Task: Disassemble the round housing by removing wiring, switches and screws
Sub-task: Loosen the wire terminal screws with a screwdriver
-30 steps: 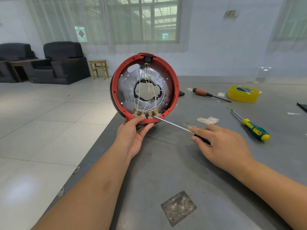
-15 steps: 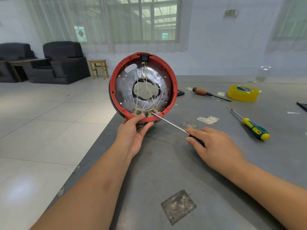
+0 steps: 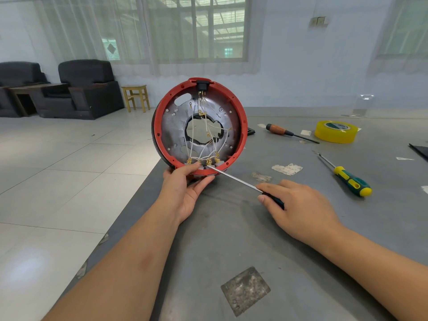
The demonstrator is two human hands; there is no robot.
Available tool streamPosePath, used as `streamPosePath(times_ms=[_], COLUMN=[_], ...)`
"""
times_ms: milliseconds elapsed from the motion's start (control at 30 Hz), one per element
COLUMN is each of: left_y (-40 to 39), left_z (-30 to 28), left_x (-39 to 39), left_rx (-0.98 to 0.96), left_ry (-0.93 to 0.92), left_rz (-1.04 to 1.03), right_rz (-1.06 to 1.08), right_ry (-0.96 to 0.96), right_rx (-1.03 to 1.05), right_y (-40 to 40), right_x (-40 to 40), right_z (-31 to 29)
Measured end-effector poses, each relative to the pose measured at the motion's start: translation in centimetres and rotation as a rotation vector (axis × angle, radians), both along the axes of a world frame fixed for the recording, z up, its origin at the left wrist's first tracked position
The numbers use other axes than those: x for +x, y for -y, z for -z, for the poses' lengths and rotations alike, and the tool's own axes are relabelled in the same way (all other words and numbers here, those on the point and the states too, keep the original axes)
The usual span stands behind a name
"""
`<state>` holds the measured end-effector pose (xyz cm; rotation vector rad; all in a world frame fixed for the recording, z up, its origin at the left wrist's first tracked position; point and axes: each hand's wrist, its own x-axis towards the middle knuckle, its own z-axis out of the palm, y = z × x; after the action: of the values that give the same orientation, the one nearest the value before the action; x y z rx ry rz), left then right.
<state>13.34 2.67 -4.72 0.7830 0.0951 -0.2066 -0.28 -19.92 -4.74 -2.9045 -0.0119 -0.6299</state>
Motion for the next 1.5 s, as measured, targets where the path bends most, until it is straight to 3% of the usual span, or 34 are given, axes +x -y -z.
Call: streamPosePath(times_ms=[200,400,567,1067,1500], left_y=[-0.4,-1.3,-2.8,-1.7,-1.3], left_z=[-0.8,-2.3,-3.1,-0.7,-0.3], left_x=[-0.5,0.1,0.4,0.1,0.0], left_rx=[0.068,0.328,0.413,0.184,0.234], left_ry=[-0.03,0.011,-0.05,-0.024,0.024], left_rz=[0.085,0.097,0.116,0.013,-0.029], right_rz=[-0.013,-0.004,-0.019,-0.079,-0.092], right_ry=[0.0,-0.004,-0.047,-0.11,-0.071], right_rx=[-0.027,-0.042,-0.081,-0.134,-0.185], right_y=[0.4,0.9,0.7,2.0,1.7], right_x=[0.1,0.1,0.1,-0.2,-0.5], right_z=[0.1,-0.1,-0.5,-1.5,-1.9])
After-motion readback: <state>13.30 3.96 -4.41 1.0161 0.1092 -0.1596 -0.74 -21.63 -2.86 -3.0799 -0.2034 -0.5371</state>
